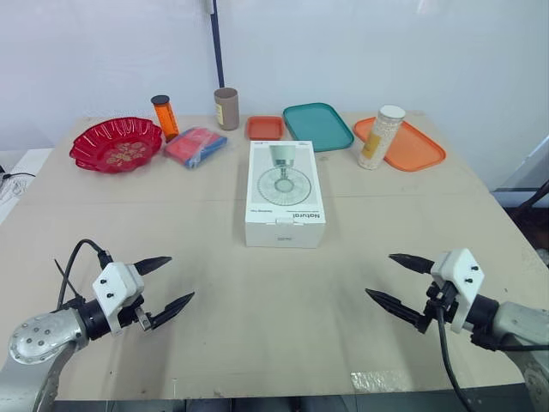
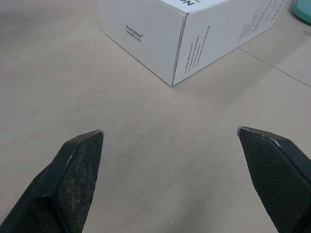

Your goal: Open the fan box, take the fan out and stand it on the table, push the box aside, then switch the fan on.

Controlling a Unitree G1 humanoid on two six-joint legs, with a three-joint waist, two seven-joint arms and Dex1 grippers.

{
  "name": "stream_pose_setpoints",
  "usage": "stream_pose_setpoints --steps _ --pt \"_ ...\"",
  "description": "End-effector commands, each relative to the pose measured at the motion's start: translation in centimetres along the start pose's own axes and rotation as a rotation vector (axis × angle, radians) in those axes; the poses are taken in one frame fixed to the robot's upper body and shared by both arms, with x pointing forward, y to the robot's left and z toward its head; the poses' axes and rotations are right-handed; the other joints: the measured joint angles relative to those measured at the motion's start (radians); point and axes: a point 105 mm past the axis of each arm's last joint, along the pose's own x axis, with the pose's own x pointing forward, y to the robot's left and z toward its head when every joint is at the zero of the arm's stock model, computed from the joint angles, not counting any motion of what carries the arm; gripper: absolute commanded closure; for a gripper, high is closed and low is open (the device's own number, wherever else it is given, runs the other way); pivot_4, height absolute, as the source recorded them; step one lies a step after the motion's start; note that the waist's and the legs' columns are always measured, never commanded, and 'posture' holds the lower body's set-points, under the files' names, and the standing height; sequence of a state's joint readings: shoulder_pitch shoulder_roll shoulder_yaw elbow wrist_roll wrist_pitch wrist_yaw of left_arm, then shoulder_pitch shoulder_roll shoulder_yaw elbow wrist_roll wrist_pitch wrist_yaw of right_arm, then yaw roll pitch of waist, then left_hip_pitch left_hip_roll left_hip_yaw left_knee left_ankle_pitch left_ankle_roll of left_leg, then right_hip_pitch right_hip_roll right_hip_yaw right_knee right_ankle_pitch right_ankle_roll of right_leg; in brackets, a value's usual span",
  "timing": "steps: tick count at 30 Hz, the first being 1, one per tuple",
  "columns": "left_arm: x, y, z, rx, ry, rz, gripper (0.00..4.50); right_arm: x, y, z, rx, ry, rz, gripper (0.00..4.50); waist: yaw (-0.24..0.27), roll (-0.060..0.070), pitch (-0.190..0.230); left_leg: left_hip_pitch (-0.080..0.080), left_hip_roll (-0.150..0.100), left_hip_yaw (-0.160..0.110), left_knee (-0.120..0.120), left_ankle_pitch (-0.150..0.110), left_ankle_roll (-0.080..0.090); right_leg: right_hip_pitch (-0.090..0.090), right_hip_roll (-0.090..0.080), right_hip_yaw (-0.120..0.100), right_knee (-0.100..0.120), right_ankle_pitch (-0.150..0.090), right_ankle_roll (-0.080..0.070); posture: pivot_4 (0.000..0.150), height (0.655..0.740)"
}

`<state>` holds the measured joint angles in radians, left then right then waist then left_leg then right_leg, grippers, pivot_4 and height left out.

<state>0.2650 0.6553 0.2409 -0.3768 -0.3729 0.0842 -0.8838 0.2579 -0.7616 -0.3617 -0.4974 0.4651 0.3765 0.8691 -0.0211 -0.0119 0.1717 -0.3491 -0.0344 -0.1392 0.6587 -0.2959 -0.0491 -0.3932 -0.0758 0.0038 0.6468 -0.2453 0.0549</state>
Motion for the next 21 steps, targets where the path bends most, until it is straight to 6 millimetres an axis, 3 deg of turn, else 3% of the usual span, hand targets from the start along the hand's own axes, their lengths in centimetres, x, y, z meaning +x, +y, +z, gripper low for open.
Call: stream_pose_setpoints --steps 1,21 --pt "0.10 0.21 0.37 0.040 -0.019 -0.004 0.02 -0.36 -0.24 1.27 -0.066 -0.024 -0.014 0.00 0.000 0.000 0.000 0.000 0.000 0.000 0.000 0.000 0.000 0.000 0.000 0.000 0.000 0.000 0.000 0.150 0.7400" --pt "0.31 0.54 0.02 0.033 -0.029 0.001 0.02 0.19 -0.66 1.23 -0.081 -0.030 -0.025 0.00 0.000 0.000 0.000 0.000 0.000 0.000 0.000 0.000 0.000 0.000 0.000 0.000 0.000 0.000 0.000 0.150 0.7400"
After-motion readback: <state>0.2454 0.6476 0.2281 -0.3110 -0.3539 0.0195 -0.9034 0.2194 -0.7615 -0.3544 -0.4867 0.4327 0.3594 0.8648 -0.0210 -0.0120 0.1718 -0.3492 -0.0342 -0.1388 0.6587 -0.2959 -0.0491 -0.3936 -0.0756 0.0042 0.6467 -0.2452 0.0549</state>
